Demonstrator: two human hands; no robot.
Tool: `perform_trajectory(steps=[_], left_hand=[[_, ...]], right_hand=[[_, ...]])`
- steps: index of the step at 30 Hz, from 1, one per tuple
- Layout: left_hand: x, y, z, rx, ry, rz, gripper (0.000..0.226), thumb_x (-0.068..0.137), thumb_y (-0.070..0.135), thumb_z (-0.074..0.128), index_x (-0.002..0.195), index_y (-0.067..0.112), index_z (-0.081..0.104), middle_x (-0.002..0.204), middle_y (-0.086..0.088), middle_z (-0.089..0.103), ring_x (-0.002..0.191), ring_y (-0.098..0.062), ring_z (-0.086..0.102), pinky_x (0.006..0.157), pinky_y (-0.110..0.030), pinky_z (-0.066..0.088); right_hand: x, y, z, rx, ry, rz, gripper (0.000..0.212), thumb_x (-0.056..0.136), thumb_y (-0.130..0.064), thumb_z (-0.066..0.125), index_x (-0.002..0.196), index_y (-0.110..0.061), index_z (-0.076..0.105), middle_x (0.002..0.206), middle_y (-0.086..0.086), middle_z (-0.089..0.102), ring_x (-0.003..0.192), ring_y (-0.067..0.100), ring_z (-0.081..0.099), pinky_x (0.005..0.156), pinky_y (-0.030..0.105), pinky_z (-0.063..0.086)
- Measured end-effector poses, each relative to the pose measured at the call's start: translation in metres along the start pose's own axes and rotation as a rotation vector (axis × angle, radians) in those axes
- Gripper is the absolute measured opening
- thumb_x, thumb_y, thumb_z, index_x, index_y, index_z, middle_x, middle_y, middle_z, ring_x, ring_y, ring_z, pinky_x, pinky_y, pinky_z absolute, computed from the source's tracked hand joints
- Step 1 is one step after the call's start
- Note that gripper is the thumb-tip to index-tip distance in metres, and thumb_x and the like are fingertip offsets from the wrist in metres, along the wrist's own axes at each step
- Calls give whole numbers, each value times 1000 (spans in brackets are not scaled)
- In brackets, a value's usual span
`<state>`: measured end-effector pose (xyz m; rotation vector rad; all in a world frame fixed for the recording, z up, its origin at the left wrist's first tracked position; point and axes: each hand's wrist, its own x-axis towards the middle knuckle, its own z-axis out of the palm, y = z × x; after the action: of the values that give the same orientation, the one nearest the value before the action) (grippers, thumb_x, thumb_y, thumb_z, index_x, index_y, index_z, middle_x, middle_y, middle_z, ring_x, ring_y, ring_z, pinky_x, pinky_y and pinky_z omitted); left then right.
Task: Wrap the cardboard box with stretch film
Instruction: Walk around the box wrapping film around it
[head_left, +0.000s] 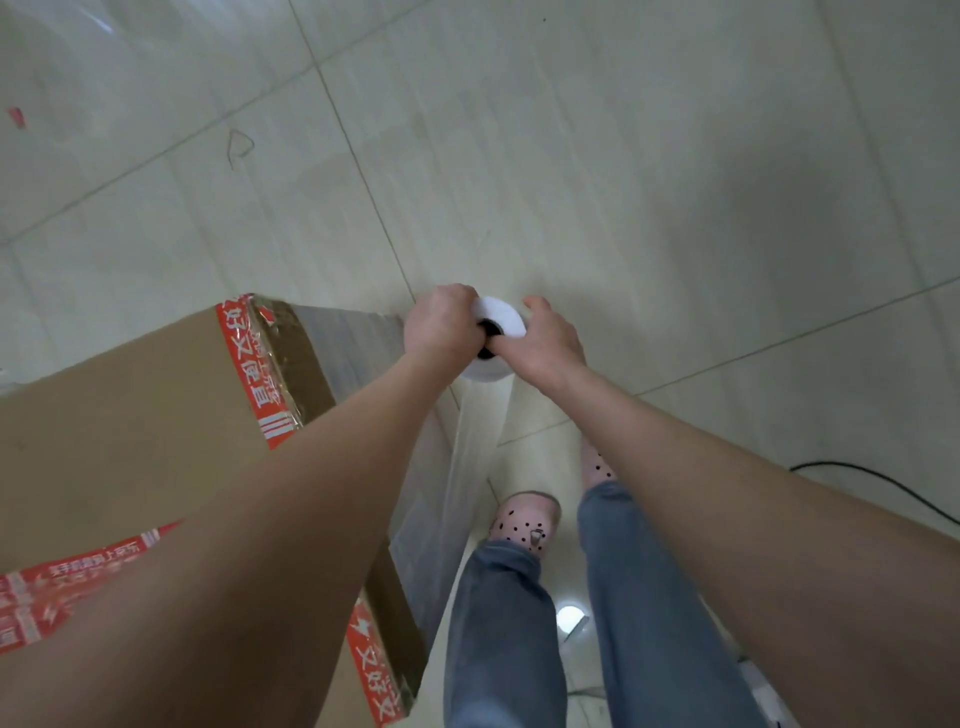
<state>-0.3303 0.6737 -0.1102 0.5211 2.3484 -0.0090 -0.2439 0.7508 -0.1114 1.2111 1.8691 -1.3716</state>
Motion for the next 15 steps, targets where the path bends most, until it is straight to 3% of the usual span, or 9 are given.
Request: perform_trajectory(steps=[5, 7, 9, 11, 15], left_hand=[[8, -20, -12, -232, 112, -200, 26, 82, 24, 63, 94, 1, 63, 97, -17, 65, 91, -33, 61, 68, -30, 41], [13, -30, -17, -340, 151, -290, 29, 80, 27, 66, 90, 0, 62, 92, -17, 66, 85, -33, 63, 69, -29, 49], [17, -39, -20, -467, 185, -388, 34, 78, 30, 67, 87, -2, 62, 91, -19, 67, 79, -36, 67, 72, -39, 58], [17, -46, -23, -560, 190, -504, 35, 78, 33, 66, 85, 0, 60, 88, -19, 67, 76, -36, 68, 72, -45, 59], [16, -54, -33, -686, 104, -591, 31, 84, 31, 63, 82, 1, 58, 66, -13, 63, 61, -28, 68, 64, -38, 60]], right_hand=[[6, -17, 6, -30, -37, 23, 64, 82, -49, 61, 133, -15, 41, 123, 8, 57, 105, 29, 56, 74, 31, 43], [12, -27, 13, -31, -46, 19, 63, 83, -50, 59, 132, -14, 42, 122, 10, 57, 105, 32, 58, 81, 36, 49], [17, -40, 19, 16, -60, -2, 62, 82, -50, 59, 131, -14, 43, 119, 11, 60, 101, 33, 62, 83, 40, 53], [22, -52, 24, 56, -82, -30, 64, 84, -49, 59, 134, -13, 40, 120, 11, 59, 103, 32, 61, 86, 44, 53], [35, -71, 29, 57, -96, -61, 62, 89, -42, 57, 139, -12, 37, 128, 11, 54, 107, 33, 59, 92, 43, 50]])
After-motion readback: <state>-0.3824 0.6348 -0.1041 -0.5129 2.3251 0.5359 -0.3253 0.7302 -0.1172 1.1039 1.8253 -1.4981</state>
